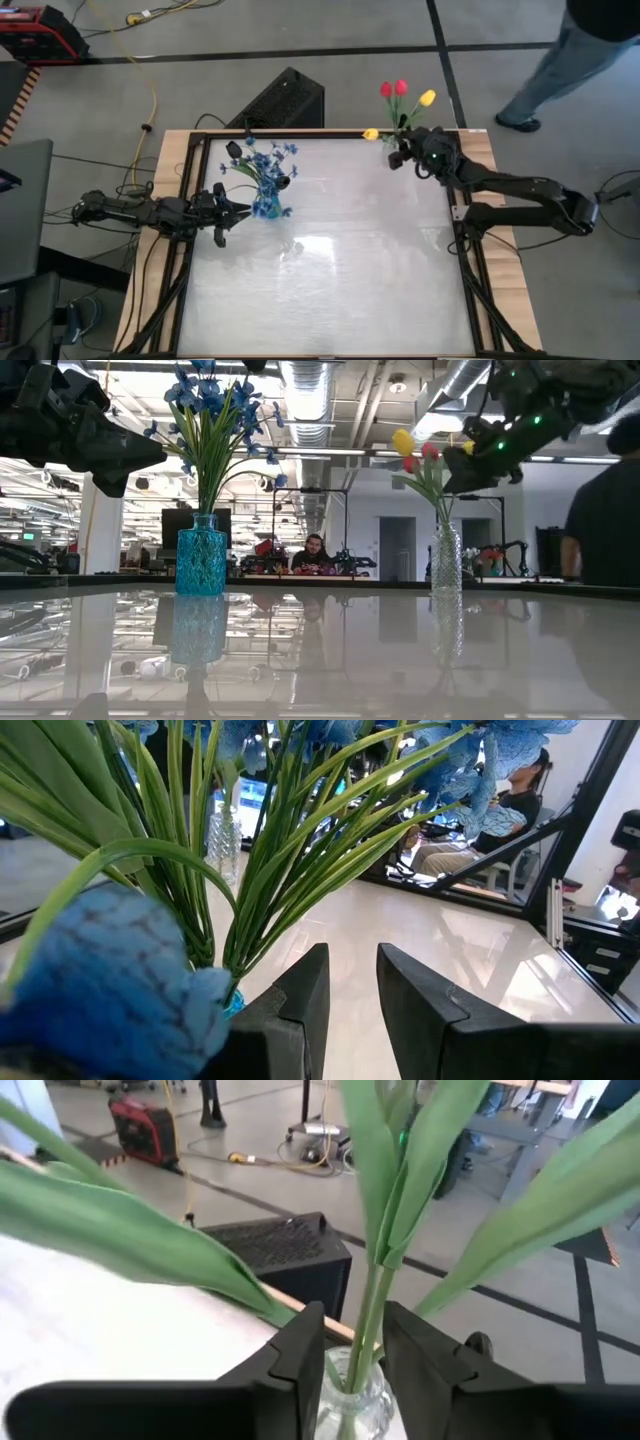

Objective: Sort flowers into vase by color
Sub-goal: Return to Home Position

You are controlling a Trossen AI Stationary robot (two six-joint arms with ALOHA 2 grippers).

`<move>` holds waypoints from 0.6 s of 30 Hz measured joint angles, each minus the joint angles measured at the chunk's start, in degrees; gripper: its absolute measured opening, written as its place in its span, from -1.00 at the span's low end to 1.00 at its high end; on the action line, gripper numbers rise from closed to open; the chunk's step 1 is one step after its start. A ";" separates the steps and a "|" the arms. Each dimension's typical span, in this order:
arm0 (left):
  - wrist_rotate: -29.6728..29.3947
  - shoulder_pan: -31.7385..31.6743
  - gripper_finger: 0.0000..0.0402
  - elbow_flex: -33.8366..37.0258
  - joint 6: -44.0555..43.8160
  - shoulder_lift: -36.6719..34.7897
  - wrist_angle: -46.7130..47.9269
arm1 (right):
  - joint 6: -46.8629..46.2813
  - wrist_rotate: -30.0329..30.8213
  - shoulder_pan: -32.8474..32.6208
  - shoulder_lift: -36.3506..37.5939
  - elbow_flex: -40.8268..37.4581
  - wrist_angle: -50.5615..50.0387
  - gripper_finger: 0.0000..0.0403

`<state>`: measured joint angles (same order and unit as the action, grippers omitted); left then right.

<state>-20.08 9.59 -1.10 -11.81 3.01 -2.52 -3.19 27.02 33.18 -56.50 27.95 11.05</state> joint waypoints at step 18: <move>0.00 0.01 -0.63 0.02 0.00 -0.02 0.00 | -14.24 -17.45 -19.76 3.20 14.46 -28.11 -0.27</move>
<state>-20.08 9.60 -1.08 -11.81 2.99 -2.52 -17.43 9.56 13.42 -53.30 42.41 -17.06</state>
